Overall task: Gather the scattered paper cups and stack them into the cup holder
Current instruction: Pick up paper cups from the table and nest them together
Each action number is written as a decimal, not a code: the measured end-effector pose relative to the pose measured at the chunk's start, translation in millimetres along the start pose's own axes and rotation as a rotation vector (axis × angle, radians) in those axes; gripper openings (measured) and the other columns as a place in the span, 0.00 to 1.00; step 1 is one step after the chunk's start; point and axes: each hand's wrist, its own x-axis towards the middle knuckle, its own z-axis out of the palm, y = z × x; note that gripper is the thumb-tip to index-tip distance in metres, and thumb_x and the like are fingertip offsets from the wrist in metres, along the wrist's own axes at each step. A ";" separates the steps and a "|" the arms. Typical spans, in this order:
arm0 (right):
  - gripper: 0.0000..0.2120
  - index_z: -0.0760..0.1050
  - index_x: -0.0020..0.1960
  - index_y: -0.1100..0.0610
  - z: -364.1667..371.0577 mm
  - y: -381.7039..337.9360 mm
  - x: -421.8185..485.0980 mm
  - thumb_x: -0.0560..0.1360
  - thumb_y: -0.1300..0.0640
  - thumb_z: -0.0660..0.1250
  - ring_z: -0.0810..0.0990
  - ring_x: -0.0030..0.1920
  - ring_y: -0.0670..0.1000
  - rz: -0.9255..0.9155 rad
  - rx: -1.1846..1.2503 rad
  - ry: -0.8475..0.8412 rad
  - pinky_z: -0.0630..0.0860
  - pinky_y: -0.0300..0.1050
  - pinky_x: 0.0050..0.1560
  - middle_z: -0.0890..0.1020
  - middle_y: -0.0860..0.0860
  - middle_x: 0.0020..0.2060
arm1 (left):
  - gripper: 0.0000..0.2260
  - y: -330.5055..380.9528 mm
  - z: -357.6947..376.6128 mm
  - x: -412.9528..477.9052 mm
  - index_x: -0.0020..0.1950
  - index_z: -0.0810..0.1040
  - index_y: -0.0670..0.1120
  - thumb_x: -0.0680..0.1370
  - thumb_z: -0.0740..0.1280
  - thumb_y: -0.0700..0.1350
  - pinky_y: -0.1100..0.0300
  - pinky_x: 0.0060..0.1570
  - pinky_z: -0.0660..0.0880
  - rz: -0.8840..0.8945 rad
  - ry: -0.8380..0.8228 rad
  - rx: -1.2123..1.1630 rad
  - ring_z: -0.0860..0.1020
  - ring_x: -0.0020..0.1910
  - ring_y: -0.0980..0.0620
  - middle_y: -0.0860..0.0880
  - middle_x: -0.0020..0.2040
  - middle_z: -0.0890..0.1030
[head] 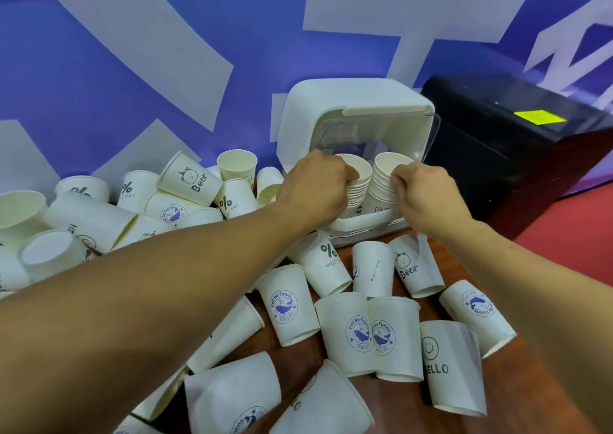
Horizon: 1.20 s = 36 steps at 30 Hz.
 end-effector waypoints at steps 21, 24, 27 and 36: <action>0.13 0.76 0.57 0.58 -29.2 -57.7 2.6 0.78 0.52 0.63 0.77 0.45 0.55 0.110 0.024 0.142 0.78 0.53 0.46 0.78 0.55 0.50 | 0.18 -21.1 -39.6 -26.6 0.69 0.74 0.52 0.81 0.59 0.41 0.50 0.53 0.74 -0.032 0.095 0.047 0.75 0.58 0.44 0.49 0.63 0.76; 0.11 0.77 0.53 0.58 -34.1 -90.8 7.3 0.77 0.52 0.63 0.75 0.45 0.53 0.040 0.075 0.156 0.75 0.48 0.46 0.77 0.53 0.47 | 0.15 -43.2 -63.9 -38.1 0.69 0.74 0.51 0.83 0.58 0.45 0.52 0.55 0.72 -0.177 0.132 0.065 0.75 0.60 0.45 0.49 0.66 0.74; 0.12 0.77 0.57 0.57 -33.2 -131.0 11.4 0.77 0.53 0.63 0.79 0.51 0.56 -0.034 0.141 0.152 0.73 0.46 0.50 0.80 0.54 0.53 | 0.15 -71.6 -88.2 -54.6 0.68 0.75 0.51 0.82 0.59 0.47 0.52 0.57 0.70 -0.299 0.156 0.082 0.74 0.61 0.45 0.48 0.67 0.73; 0.16 0.74 0.63 0.56 -2.8 -209.1 24.5 0.78 0.52 0.62 0.77 0.54 0.57 -0.164 0.162 0.029 0.74 0.51 0.52 0.77 0.54 0.57 | 0.11 -151.0 -111.6 -83.9 0.61 0.77 0.49 0.80 0.64 0.49 0.57 0.49 0.66 -0.621 0.172 -0.010 0.75 0.59 0.46 0.49 0.61 0.79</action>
